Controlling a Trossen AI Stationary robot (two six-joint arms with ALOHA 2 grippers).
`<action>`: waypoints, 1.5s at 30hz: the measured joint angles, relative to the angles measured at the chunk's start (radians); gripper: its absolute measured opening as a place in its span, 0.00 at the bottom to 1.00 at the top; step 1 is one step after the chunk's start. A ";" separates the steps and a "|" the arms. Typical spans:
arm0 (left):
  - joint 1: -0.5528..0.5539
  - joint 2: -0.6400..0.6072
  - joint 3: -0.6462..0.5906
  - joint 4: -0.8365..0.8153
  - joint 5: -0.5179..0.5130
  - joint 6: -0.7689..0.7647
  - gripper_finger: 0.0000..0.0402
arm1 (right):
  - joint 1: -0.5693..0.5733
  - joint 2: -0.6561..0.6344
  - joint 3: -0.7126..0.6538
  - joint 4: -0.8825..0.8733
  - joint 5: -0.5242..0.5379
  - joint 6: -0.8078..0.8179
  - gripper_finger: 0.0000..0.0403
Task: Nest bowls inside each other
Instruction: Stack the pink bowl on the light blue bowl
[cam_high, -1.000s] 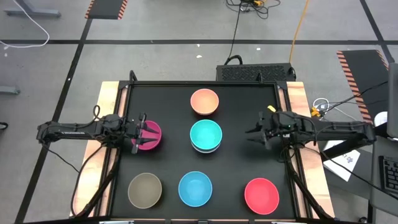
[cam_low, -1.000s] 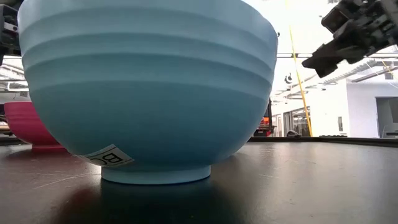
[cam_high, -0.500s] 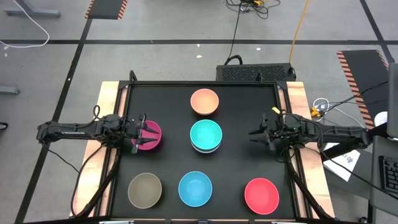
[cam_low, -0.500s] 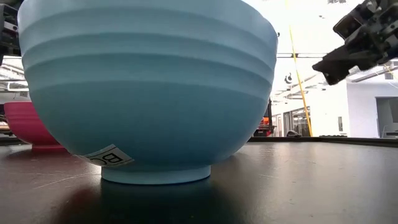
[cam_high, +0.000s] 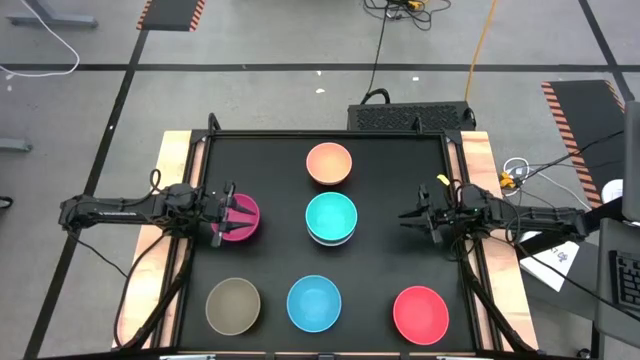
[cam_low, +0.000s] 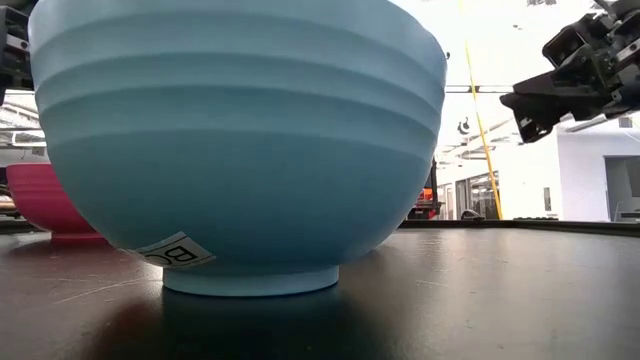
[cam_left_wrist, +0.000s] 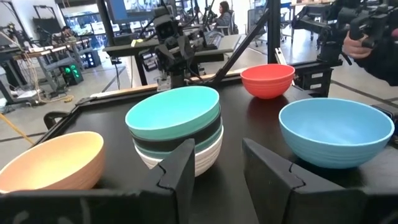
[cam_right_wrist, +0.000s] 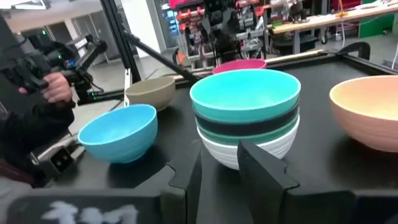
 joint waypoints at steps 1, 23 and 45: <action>0.000 0.000 0.000 0.008 0.001 -0.002 0.34 | 0.000 0.000 0.000 0.001 -0.010 -0.007 0.24; 0.000 0.000 0.000 0.149 0.051 -0.007 0.34 | 0.000 0.000 -0.008 -0.003 -0.023 -0.036 0.25; 0.000 0.080 0.397 -0.623 -0.502 -0.332 0.34 | 0.000 0.094 -0.008 -0.003 -0.023 -0.045 0.25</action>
